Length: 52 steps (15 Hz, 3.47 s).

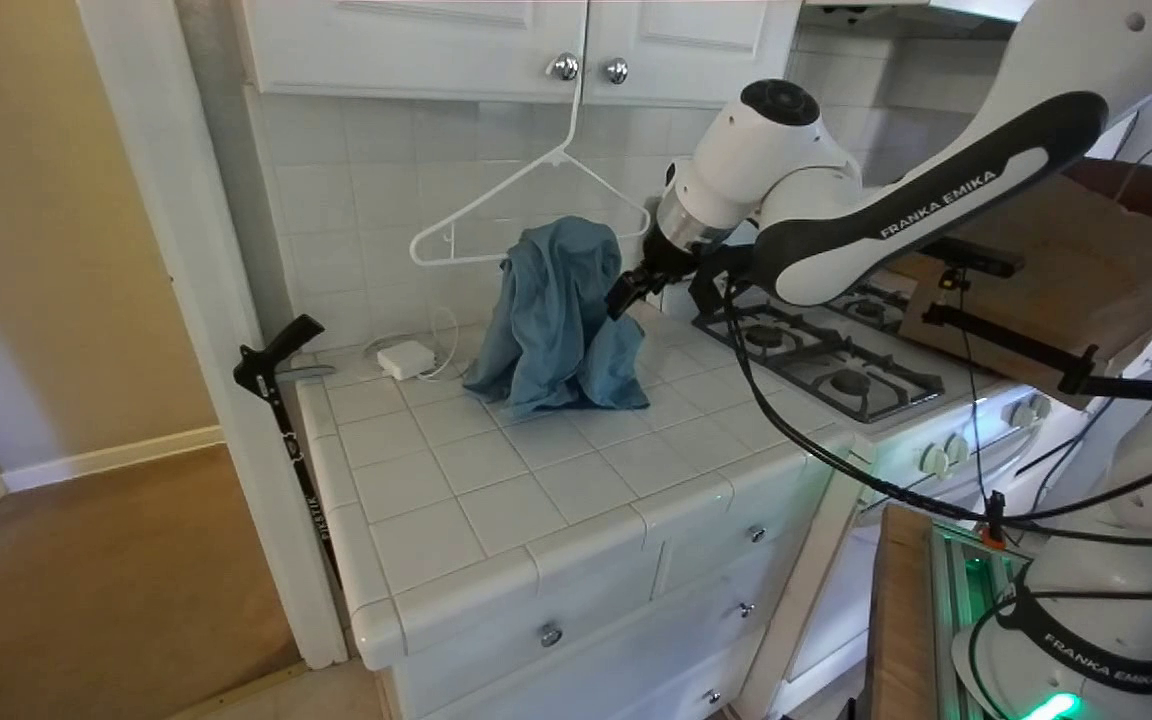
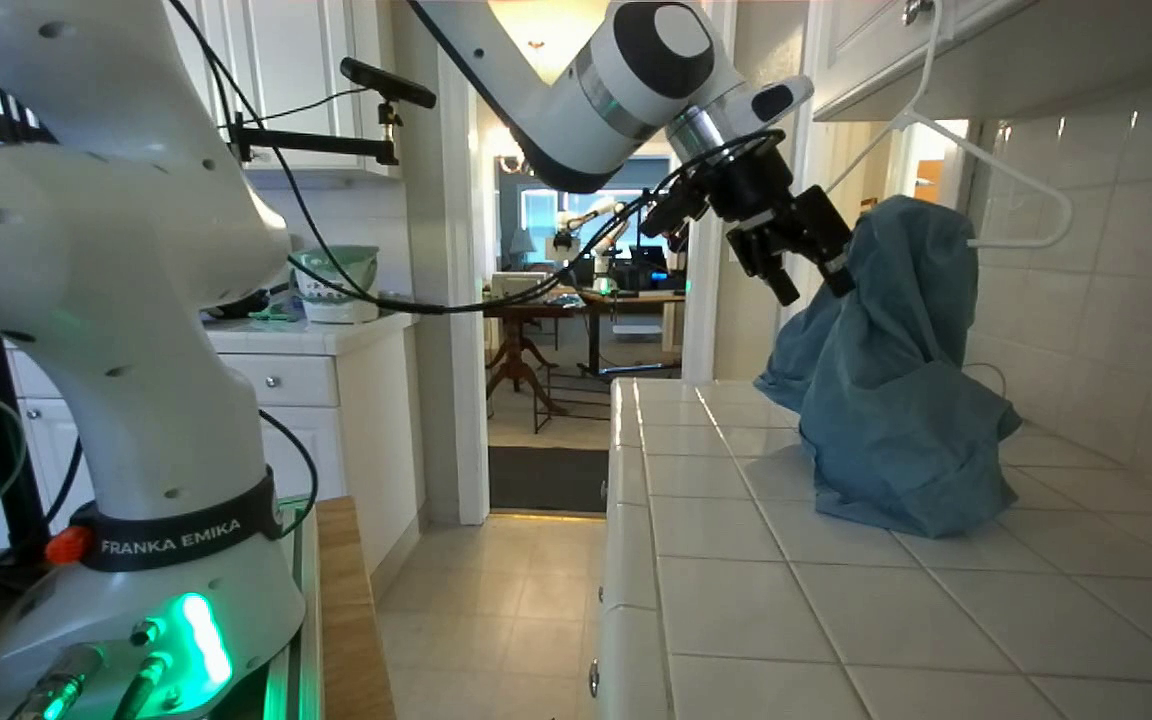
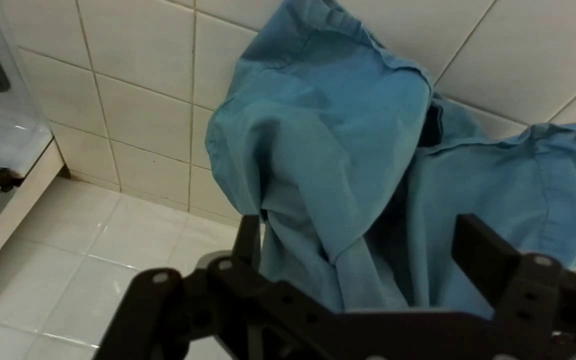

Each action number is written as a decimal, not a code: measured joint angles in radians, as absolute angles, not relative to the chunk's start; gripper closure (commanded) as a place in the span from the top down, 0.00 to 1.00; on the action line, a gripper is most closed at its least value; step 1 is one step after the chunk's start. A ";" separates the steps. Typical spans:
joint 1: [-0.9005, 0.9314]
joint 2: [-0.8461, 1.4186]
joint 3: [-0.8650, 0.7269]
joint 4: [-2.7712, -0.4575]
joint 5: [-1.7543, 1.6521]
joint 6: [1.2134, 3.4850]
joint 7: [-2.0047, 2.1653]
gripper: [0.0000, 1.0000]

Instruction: Move the blue object to the counter

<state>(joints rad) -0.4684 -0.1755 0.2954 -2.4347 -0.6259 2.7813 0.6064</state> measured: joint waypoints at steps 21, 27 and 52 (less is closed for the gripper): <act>-0.470 -0.023 0.349 -2.293 -0.754 2.679 0.806 0.01; -0.193 -0.109 0.157 -2.374 -0.641 2.491 0.727 0.01; -0.020 -0.119 0.104 -2.735 -0.614 2.444 0.616 0.01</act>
<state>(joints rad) -0.0205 -0.1186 0.1040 -2.7350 -0.6138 2.4440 0.6164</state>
